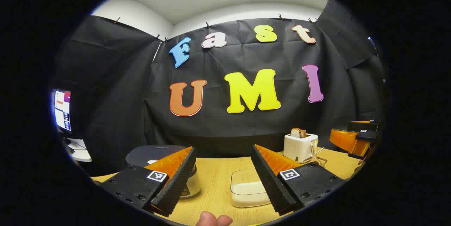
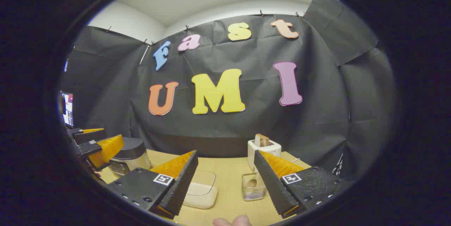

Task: Close the left gripper, press the button to open the rice cooker; take a wooden spoon from the chopstick holder with the right hand, scoop a spoonful of rice and pour it into the rice cooker, then put the wooden spoon back into the chopstick holder.

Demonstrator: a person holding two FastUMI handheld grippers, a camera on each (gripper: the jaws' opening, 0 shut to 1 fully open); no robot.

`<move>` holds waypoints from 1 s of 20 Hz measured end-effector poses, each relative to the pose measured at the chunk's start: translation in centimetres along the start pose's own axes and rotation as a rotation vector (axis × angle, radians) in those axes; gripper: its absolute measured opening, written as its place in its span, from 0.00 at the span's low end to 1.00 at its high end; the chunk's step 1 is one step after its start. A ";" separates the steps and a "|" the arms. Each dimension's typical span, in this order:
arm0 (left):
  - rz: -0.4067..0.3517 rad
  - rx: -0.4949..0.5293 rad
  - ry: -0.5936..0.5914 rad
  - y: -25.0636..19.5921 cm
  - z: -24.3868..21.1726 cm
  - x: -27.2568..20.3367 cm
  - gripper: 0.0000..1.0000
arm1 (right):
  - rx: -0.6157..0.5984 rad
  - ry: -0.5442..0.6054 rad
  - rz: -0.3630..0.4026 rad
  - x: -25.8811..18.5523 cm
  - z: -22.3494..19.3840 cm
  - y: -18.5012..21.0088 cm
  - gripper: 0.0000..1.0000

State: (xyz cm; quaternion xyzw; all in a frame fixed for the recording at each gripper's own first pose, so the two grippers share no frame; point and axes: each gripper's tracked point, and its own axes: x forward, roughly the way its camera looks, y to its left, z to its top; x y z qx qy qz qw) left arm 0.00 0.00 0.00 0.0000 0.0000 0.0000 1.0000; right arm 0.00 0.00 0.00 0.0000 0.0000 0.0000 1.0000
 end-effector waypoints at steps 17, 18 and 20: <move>-0.007 -0.009 0.023 0.8 -0.5 -0.2 0.94 | 0.004 0.018 -0.029 -0.8 -0.2 -0.8 0.92; -0.002 -0.012 0.024 1.0 -0.5 -0.3 0.99 | 0.003 0.018 -0.032 -0.9 -0.2 -0.9 0.92; 0.003 -0.014 0.031 1.6 -0.7 -0.3 0.99 | 0.004 0.023 -0.033 -1.0 -0.3 -1.0 0.95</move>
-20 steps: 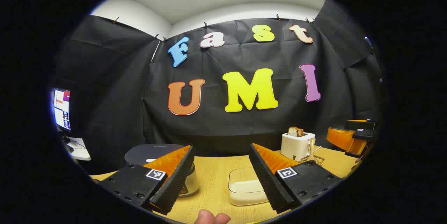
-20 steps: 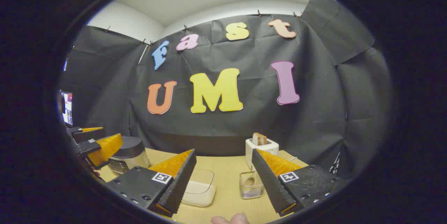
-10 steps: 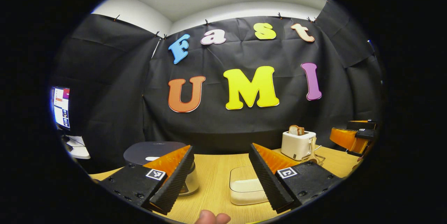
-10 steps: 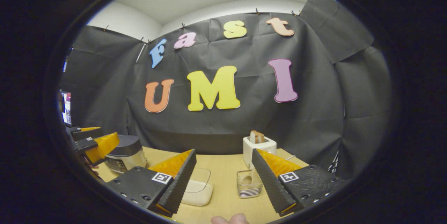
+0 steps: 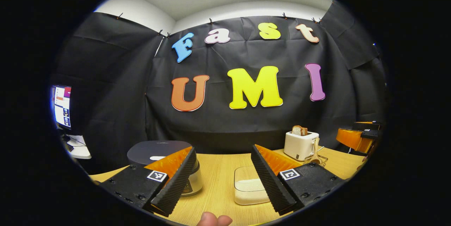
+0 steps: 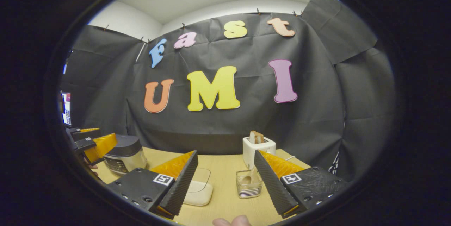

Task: Close the left gripper, press the button to open the rice cooker; take a wooden spoon from the chopstick holder with the right hand, scoop a spoonful of rice and pour it into the rice cooker, then put the wooden spoon back into the chopstick holder.

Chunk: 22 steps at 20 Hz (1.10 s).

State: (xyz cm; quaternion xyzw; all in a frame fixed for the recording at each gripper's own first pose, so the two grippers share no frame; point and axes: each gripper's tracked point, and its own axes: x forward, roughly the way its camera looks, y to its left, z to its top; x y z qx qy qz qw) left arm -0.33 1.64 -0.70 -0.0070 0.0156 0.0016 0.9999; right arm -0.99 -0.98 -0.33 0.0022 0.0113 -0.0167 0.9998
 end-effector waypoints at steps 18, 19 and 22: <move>0.170 0.062 0.270 14.0 0.3 5.2 0.99 | -0.004 0.086 0.103 1.5 -2.9 0.6 0.95; 0.179 0.059 0.305 14.9 0.0 5.9 0.98 | -0.004 0.080 0.107 1.5 -2.9 0.6 0.92; 0.162 -0.002 0.437 15.9 -0.7 7.4 0.89 | 0.006 0.081 0.119 1.5 -3.2 0.6 0.92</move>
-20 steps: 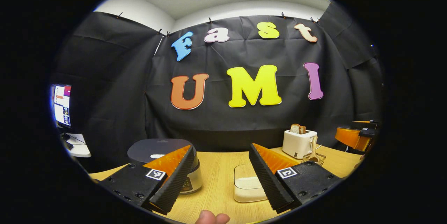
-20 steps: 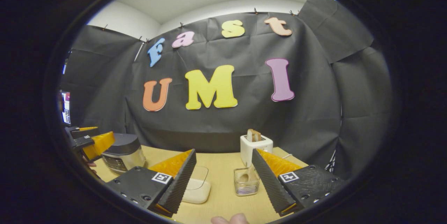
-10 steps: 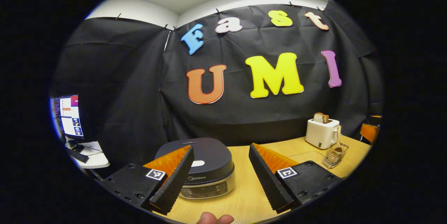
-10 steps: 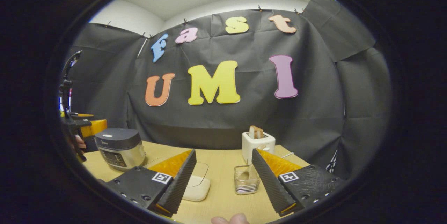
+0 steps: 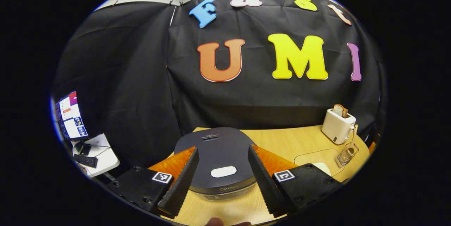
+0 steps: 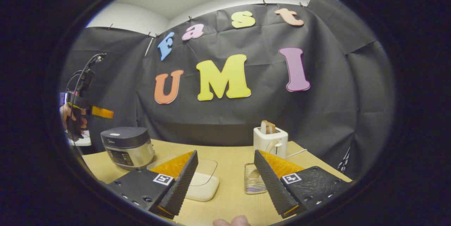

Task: Close the left gripper, press the button to open the rice cooker; take a wooden spoon from the chopstick holder with the right hand, scoop a spoonful of rice and pour it into the rice cooker, then put the wooden spoon back into the chopstick holder.

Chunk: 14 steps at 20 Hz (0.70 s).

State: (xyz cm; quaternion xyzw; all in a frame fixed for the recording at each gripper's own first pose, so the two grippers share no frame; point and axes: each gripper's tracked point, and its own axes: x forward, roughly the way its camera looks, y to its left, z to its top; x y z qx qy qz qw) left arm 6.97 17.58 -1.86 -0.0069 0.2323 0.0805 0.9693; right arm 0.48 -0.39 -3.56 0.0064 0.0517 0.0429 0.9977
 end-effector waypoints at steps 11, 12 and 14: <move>0.008 -0.118 0.398 1.6 -4.1 3.8 0.25 | 0.002 0.011 0.002 -0.1 -0.5 -0.5 0.92; 0.016 -0.117 0.404 1.7 -4.3 4.0 0.19 | -0.002 0.014 0.002 0.0 -0.6 -0.4 0.92; 0.029 -0.121 0.434 1.6 -5.1 4.2 0.12 | -0.009 0.019 0.003 0.1 -0.7 -0.3 0.95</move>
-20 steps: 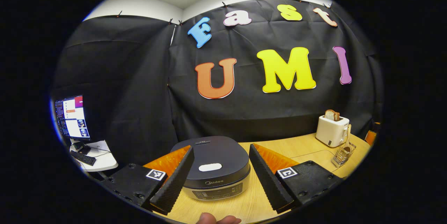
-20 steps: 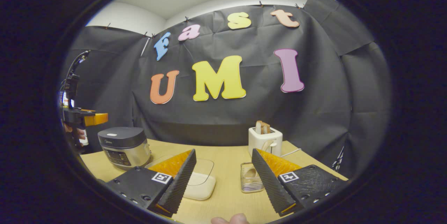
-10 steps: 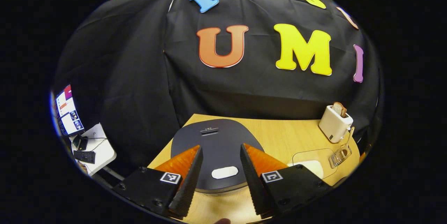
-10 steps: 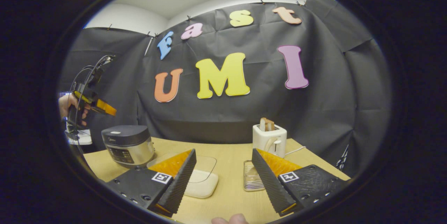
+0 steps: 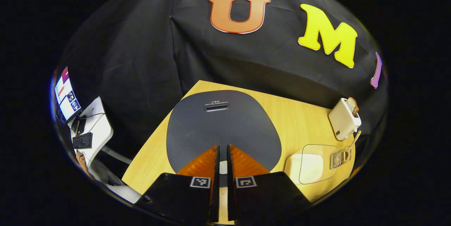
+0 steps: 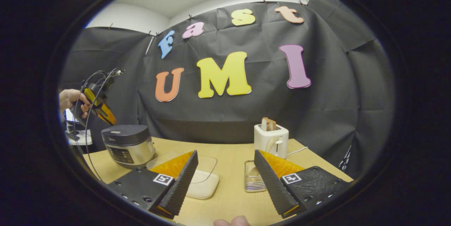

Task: Close the left gripper, press the button to open the rice cooker; take a wooden spoon from the chopstick holder with the right hand, scoop a spoonful of rice and pour it into the rice cooker, then put the wooden spoon back into the chopstick holder.

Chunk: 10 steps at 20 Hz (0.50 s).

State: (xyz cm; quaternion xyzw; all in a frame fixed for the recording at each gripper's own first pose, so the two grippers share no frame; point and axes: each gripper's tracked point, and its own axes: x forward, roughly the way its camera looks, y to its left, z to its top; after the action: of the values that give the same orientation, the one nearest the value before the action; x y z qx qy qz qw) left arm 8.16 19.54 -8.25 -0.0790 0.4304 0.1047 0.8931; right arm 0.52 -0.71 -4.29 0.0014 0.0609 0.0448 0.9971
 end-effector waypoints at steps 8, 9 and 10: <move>-0.008 -0.023 0.098 -0.7 -2.0 0.9 0.03 | 0.019 0.010 0.018 0.5 -0.4 0.1 0.92; -0.008 -0.050 0.100 -0.8 -2.2 0.9 0.03 | 0.030 0.013 0.022 0.6 -0.6 0.1 0.92; -0.014 -0.062 0.109 -1.0 -2.3 1.0 0.03 | 0.038 0.011 0.024 0.7 -0.5 0.1 0.92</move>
State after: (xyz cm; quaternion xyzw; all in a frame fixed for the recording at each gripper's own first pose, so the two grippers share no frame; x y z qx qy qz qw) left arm 7.28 18.20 -10.39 -0.1152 0.4742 0.1076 0.8662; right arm 1.11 -0.56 -4.85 0.0210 0.0672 0.0556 0.9960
